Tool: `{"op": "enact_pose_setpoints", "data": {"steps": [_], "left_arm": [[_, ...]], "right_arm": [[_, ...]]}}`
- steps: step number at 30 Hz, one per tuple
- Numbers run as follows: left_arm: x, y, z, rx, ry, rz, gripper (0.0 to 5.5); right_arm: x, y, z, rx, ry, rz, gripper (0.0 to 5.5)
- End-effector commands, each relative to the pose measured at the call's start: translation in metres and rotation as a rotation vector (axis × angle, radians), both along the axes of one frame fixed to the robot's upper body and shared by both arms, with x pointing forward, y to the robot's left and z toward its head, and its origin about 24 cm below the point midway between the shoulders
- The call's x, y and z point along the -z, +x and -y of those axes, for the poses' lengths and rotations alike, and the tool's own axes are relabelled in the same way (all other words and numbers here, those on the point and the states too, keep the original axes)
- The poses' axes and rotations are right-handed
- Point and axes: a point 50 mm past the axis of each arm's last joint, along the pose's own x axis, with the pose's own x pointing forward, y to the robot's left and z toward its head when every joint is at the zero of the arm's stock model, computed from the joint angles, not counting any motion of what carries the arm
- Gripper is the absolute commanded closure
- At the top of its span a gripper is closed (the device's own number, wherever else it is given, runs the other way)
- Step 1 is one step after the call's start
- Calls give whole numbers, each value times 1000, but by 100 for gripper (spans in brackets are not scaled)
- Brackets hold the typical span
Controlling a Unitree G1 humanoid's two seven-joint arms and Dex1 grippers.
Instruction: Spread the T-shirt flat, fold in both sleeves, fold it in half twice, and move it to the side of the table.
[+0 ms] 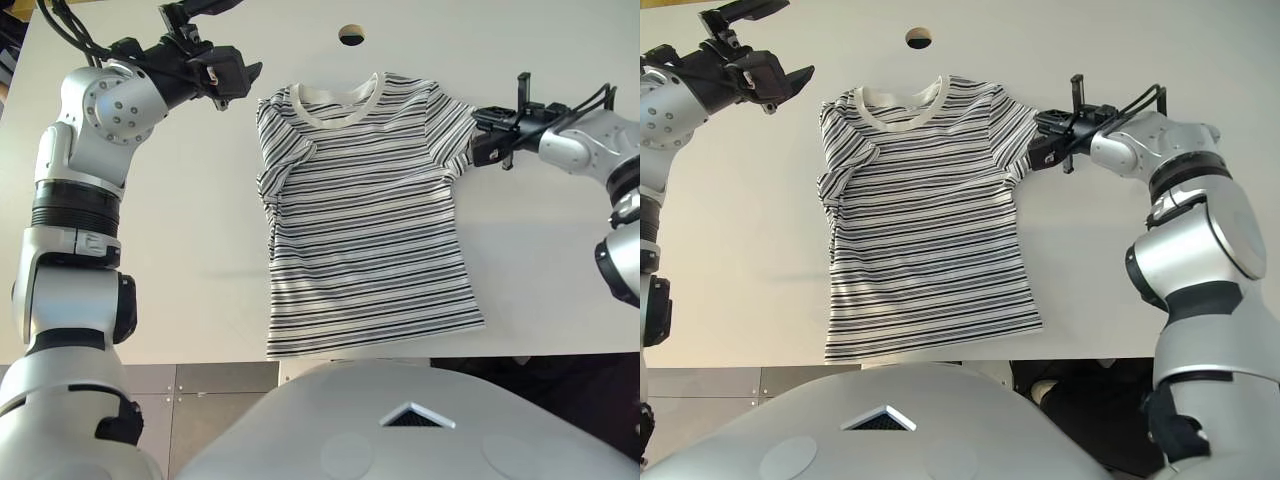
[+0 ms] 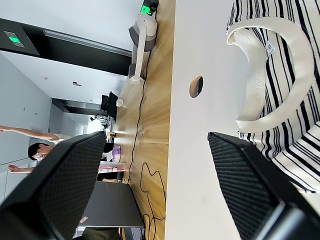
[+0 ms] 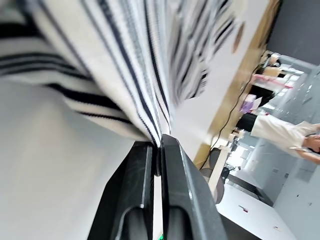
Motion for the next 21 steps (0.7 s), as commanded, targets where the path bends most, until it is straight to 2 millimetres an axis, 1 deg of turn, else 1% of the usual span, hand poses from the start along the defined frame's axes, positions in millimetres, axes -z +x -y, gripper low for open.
{"op": "enact_pose_setpoints", "data": {"steps": [1, 7, 11, 15, 21], "left_arm": [[4, 0, -2, -14, 10, -5, 170], [6, -1, -2, -14, 11, -10, 170], [6, -1, -1, -12, 10, -9, 170], [7, -2, -1, -15, 8, -10, 170], [8, -4, -2, -21, 10, -12, 170]], "right_arm": [[-15, 6, -9, -49, 24, 24, 536], [-25, 10, -26, -119, 59, 42, 536], [-29, 11, -34, -187, 31, 59, 536], [-42, 16, -41, -185, 76, 76, 536], [-49, 20, -54, -214, 88, 103, 536]]}}
